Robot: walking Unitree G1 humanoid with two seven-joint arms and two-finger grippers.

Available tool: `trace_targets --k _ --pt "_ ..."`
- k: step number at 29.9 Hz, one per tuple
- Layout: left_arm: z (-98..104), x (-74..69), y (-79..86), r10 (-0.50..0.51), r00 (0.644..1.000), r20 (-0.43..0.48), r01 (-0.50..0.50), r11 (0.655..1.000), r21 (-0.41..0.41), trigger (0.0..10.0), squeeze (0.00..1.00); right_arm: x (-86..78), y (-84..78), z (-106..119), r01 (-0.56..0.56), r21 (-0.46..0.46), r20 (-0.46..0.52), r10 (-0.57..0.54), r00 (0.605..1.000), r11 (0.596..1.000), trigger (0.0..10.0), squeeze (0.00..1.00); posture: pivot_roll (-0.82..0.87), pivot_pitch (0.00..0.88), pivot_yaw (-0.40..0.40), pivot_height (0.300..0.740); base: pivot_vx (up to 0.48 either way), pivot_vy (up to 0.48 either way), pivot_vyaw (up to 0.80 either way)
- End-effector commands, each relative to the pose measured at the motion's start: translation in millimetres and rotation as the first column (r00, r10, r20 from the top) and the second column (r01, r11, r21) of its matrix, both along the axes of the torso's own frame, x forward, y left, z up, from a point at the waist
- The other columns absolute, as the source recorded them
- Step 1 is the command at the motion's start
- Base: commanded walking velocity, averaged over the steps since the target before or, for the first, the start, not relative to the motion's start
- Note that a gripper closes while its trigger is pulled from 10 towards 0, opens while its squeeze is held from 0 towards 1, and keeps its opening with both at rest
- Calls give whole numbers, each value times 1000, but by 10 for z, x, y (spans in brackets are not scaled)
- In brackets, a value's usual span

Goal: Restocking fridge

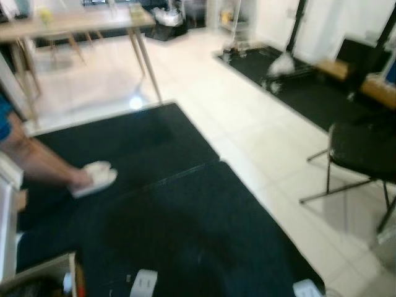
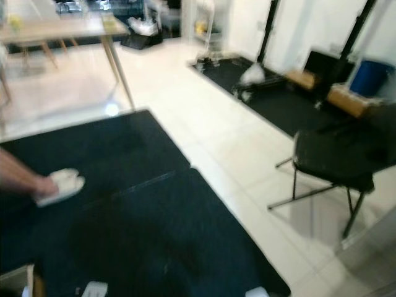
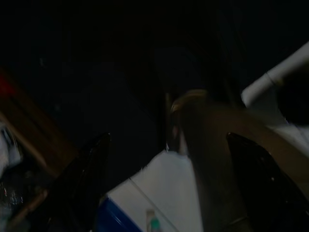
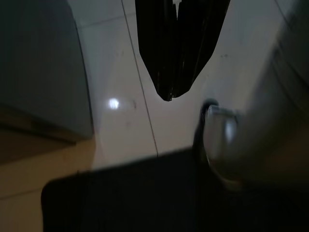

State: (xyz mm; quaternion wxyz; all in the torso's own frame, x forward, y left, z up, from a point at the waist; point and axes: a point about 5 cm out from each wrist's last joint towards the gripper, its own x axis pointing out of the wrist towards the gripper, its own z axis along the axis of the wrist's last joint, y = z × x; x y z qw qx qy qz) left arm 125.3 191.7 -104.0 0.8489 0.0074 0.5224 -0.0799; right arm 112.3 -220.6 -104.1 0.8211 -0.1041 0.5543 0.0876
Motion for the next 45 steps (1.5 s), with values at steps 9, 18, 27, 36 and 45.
trace_targets --k 9,18,27,36,45 --pt "-19 -56 -2 -7 1000 -23 8 1000 0 10000 0 -39 -69 -1 7 -44 -12 -8 1000 999 10000 0 4 0 -30 740 357 0 0" --pt "-17 -51 -1 -13 1000 -22 13 1000 2 10000 0 -34 -92 4 9 -60 -14 -10 1000 998 10000 0 4 0 -30 740 358 0 0" --pt "-17 -47 -9 -10 1000 -21 10 1000 -1 10000 0 -43 -58 -7 8 -53 -19 -9 1000 999 10000 0 4 0 -29 740 358 0 0" --pt "-21 -59 -6 -8 1000 -24 8 1000 -2 10000 0 -76 -32 -21 4 -48 -29 -6 1000 999 10000 0 6 0 -28 740 358 0 0" --pt "-19 -57 -2 -7 1000 -23 7 1000 -1 10000 0 -38 -21 -13 4 -38 -19 -4 1000 999 10000 0 6 0 -29 740 362 0 0"
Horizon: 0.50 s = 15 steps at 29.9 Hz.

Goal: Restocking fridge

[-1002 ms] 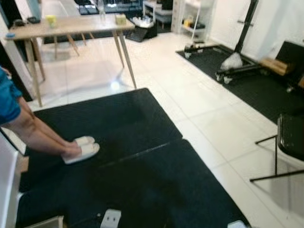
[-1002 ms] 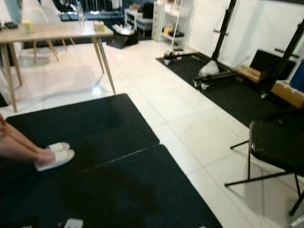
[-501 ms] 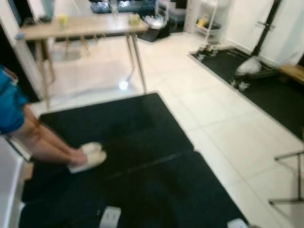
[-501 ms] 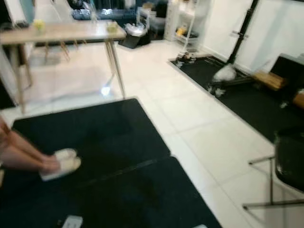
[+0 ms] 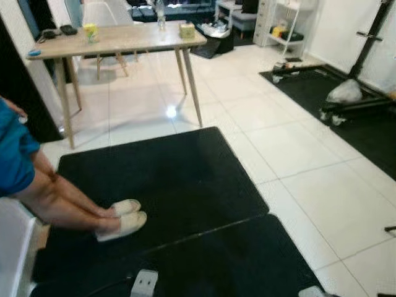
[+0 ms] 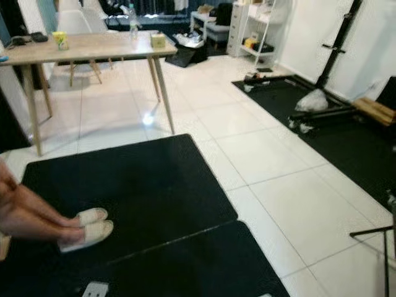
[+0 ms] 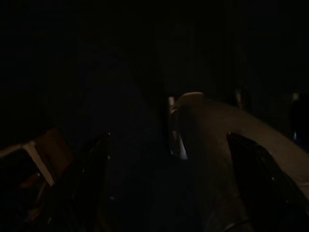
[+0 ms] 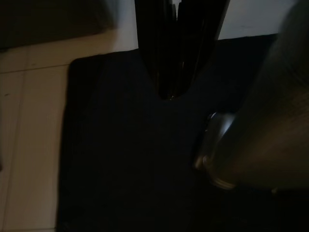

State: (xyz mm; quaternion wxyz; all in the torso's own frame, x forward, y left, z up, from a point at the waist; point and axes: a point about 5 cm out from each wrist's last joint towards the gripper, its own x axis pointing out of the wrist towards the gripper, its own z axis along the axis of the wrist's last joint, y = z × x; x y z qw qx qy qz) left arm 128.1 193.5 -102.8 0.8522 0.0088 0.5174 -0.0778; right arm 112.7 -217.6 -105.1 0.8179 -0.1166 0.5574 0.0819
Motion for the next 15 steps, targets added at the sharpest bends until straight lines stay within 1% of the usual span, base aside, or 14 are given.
trace_targets --k 1,15 --pt "-31 -84 -20 -9 999 -35 9 1000 -5 10000 0 -43 -51 -2 9 -10 -14 -9 1000 1000 10000 0 6 0 -29 740 364 0 0" --pt "-35 -97 -20 -6 999 -37 6 1000 -6 10000 0 -53 -40 -6 7 -4 -16 -7 1000 1000 10000 0 7 0 -30 740 363 0 0"
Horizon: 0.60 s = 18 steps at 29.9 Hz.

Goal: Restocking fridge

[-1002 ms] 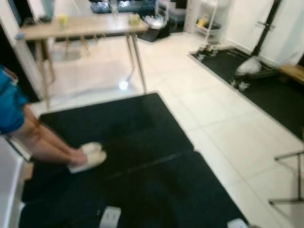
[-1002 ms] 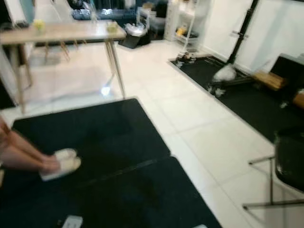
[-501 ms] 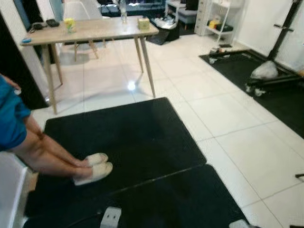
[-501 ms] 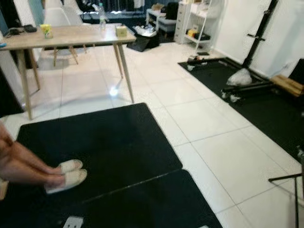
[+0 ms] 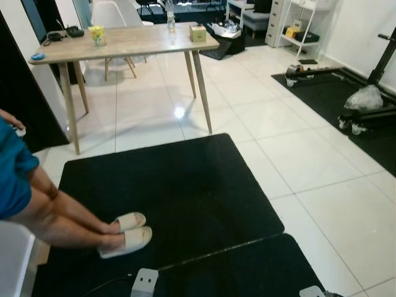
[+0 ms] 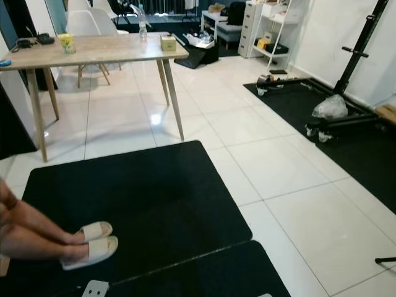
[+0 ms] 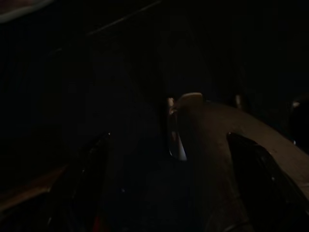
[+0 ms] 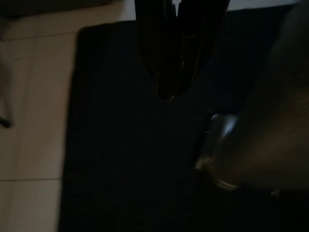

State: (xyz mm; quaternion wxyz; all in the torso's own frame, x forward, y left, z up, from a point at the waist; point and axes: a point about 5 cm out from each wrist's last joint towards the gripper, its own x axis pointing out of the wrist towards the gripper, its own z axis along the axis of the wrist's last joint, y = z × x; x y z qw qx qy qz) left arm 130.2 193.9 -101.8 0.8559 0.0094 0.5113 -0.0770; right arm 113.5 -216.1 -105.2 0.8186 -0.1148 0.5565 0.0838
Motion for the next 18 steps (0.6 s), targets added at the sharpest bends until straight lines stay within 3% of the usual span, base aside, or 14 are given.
trace_targets --k 1,18 --pt "-45 -118 -23 -7 999 -52 7 1000 -7 10000 0 -61 -54 -6 8 -9 -17 -9 1000 1000 10000 0 7 0 -30 740 364 0 0" --pt "-45 -116 -29 -6 999 -52 5 1000 -7 10000 0 -72 -47 -10 11 -4 -19 -12 1000 1000 10000 0 8 0 -28 740 362 0 0"
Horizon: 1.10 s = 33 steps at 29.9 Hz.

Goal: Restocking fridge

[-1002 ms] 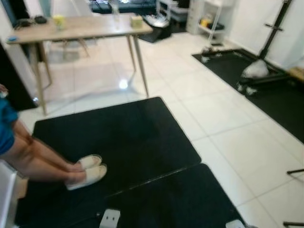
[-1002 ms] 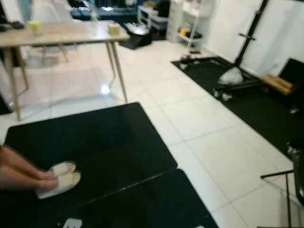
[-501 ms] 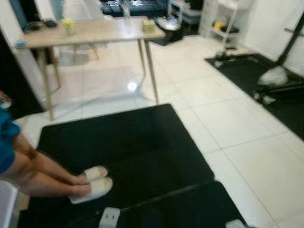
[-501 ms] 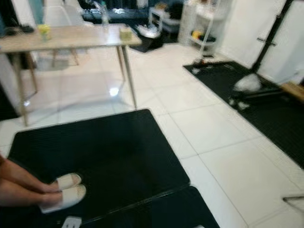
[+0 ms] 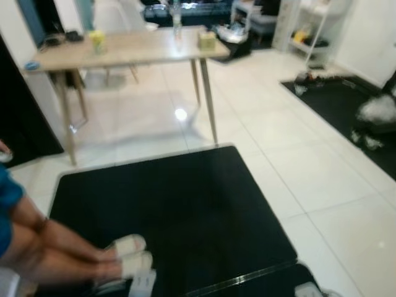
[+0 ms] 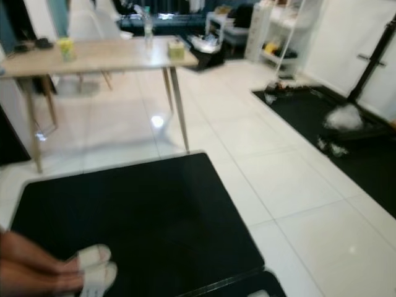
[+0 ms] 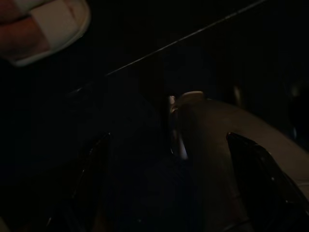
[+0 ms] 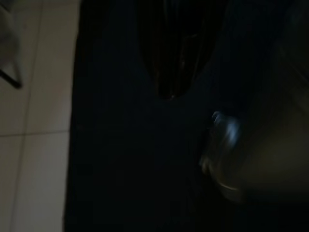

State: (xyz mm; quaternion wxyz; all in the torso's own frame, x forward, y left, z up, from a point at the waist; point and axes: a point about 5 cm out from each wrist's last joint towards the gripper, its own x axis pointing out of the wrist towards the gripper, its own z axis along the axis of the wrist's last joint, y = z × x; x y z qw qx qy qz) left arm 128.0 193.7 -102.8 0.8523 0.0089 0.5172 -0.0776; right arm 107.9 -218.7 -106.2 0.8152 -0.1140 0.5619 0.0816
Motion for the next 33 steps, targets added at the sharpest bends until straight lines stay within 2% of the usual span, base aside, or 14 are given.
trace_targets --k 1,8,22,33 --pt "-36 -93 -28 -4 999 -38 4 1000 -6 10000 0 -13 -17 0 7 1 -6 -7 1000 1000 10000 0 8 0 -28 740 364 0 0" --pt "-40 -103 -15 8 999 -46 -7 1000 7 10000 0 -23 -15 -3 5 2 -9 -5 1000 1000 10000 0 11 0 -30 740 319 0 0" --pt "-24 -62 -16 21 999 -30 -22 999 -23 10000 0 16 -9 7 1 7 2 -1 1000 1000 10000 0 18 0 -29 740 0 0 0" --pt "-25 -64 -16 25 999 -33 -25 999 -24 10000 0 7 42 -6 5 19 1 -5 1000 1000 10000 0 17 0 -22 740 0 -406 0"
